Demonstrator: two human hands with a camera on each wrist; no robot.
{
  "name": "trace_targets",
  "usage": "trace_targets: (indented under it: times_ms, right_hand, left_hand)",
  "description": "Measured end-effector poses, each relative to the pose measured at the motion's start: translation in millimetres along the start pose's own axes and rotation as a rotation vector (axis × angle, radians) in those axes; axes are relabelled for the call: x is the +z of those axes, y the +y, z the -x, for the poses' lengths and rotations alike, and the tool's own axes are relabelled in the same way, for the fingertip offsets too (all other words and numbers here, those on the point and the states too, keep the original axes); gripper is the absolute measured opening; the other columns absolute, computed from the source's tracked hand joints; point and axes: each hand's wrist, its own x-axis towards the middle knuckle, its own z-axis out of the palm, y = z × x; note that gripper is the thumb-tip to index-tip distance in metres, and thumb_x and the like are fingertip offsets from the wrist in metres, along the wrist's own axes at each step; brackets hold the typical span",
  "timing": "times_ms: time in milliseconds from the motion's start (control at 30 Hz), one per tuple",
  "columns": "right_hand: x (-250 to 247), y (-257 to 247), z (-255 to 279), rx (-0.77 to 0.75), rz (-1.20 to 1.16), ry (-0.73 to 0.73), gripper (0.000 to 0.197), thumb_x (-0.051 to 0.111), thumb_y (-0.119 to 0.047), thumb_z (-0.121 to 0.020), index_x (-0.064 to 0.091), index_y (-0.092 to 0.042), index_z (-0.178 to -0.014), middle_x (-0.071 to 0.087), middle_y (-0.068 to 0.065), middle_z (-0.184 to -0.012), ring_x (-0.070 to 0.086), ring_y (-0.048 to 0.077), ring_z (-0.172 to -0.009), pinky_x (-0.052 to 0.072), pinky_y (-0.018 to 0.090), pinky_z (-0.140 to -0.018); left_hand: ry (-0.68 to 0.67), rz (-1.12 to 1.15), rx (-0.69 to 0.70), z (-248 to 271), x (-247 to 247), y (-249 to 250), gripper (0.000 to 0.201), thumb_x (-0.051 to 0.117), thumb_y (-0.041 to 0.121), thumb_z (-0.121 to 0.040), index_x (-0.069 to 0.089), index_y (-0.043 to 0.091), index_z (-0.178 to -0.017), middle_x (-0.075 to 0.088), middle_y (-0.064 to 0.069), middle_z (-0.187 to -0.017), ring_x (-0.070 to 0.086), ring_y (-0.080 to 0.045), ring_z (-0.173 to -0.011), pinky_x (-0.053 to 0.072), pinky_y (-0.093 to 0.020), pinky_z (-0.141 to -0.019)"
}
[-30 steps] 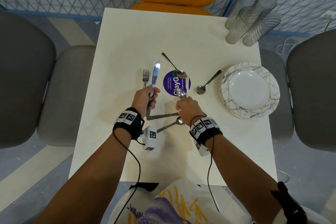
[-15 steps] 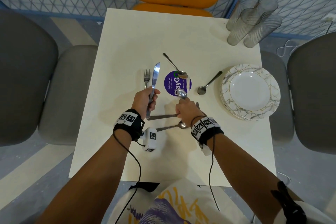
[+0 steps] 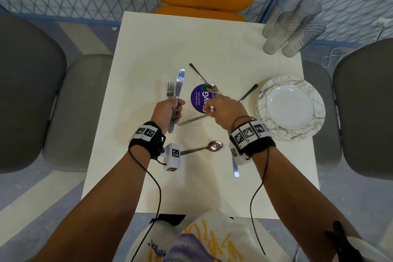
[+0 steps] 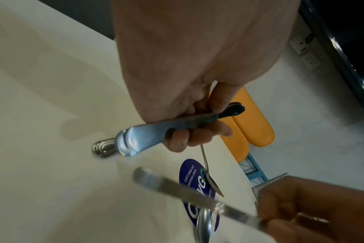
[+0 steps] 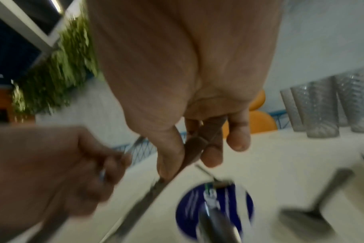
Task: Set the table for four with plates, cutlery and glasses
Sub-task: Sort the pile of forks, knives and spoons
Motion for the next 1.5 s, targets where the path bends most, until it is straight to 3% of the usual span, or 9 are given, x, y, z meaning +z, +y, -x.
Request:
trace_targets:
  times_ms: [167,300,533,667,800,900,1067,1233,1500]
  right_hand:
    - [-54,-3,0,-0.065,-0.15,-0.047,0.023,0.069,-0.007,-0.087,0.075,-0.014,-0.108,0.067,0.006,-0.117,0.06,0.022,-0.112,0.055,0.037,-0.095]
    - [-78,-7,-8,-0.055,-0.438,0.017,0.018,0.073,-0.002,-0.083,0.074,-0.014,-0.097,0.07,-0.003,-0.086,0.065,0.008,-0.076,0.054,0.022,-0.073]
    - [-64,-16,-24,0.102,-0.871,0.213,0.019,0.079,-0.002,-0.081,0.069,-0.006,-0.097,0.074,0.01,-0.074,0.073,0.019,-0.061,0.059,0.026,-0.061]
    - [-50,-16,-32,0.224,-0.96,0.335,0.027,0.085,-0.011,-0.077,0.067,-0.008,-0.098,0.075,0.01,-0.073,0.074,0.023,-0.066,0.064,0.04,-0.072]
    - [-46,-19,-34,0.273,-0.865,0.439,0.041,0.089,-0.028,-0.071,0.065,-0.026,-0.104,0.069,-0.004,-0.079,0.07,0.013,-0.071,0.061,0.033,-0.077]
    - [-46,-19,-33,0.274,-0.976,0.43,0.056,0.091,-0.023,-0.069,0.061,-0.028,-0.117,0.071,0.0,-0.079,0.073,0.021,-0.072,0.062,0.039,-0.077]
    - [-45,-18,-36,0.232,-1.004,0.441,0.048,0.089,-0.015,-0.073,0.071,-0.021,-0.118,0.071,0.004,-0.076,0.073,0.029,-0.066,0.062,0.044,-0.078]
    - [-44,-18,-36,0.232,-1.057,0.448,0.042,0.085,-0.011,-0.078,0.073,-0.017,-0.117,0.07,0.009,-0.077,0.068,0.024,-0.059,0.063,0.044,-0.077]
    - [-46,-13,-36,0.182,-1.037,0.408,0.034,0.085,-0.014,-0.079,0.074,-0.016,-0.11,0.068,0.0,-0.07,0.07,0.023,-0.057,0.063,0.045,-0.071]
  left_hand:
    - [-0.007,-0.069,0.054,0,6,8,0.033,0.04,0.018,-0.108,0.067,0.007,-0.091,0.059,-0.001,-0.066,0.057,-0.022,-0.064,0.042,-0.03,-0.055]
    - [-0.073,-0.146,0.14,6,16,13,0.038,0.035,0.016,-0.111,0.064,0.008,-0.089,0.066,-0.006,-0.07,0.07,-0.024,-0.072,0.054,-0.032,-0.065]
    - [-0.22,-0.164,0.157,16,32,15,0.039,0.034,0.023,-0.113,0.065,-0.001,-0.109,0.072,-0.014,-0.087,0.073,-0.028,-0.078,0.059,-0.035,-0.068]
    - [-0.255,-0.146,0.148,18,35,14,0.037,0.035,0.024,-0.113,0.065,0.003,-0.104,0.065,-0.009,-0.08,0.061,-0.027,-0.062,0.049,-0.031,-0.054]
    - [-0.259,-0.066,0.079,16,35,12,0.034,0.037,0.026,-0.112,0.063,0.011,-0.094,0.054,-0.002,-0.071,0.041,-0.019,-0.056,0.032,-0.027,-0.05]
    - [-0.287,-0.066,0.052,18,36,16,0.031,0.036,0.026,-0.111,0.058,0.011,-0.094,0.052,-0.003,-0.071,0.035,-0.019,-0.056,0.03,-0.028,-0.051]
    - [-0.31,-0.041,0.025,21,38,20,0.032,0.036,0.026,-0.109,0.058,0.009,-0.095,0.05,-0.004,-0.07,0.035,-0.019,-0.052,0.031,-0.03,-0.052]
    - [-0.308,-0.04,0.014,22,41,19,0.034,0.036,0.029,-0.108,0.058,0.011,-0.088,0.045,-0.003,-0.067,0.033,-0.019,-0.052,0.029,-0.03,-0.053]
    - [-0.254,-0.034,-0.057,19,46,19,0.039,0.037,0.036,-0.108,0.052,0.017,-0.077,0.034,0.002,-0.063,0.025,-0.013,-0.049,0.021,-0.025,-0.048]
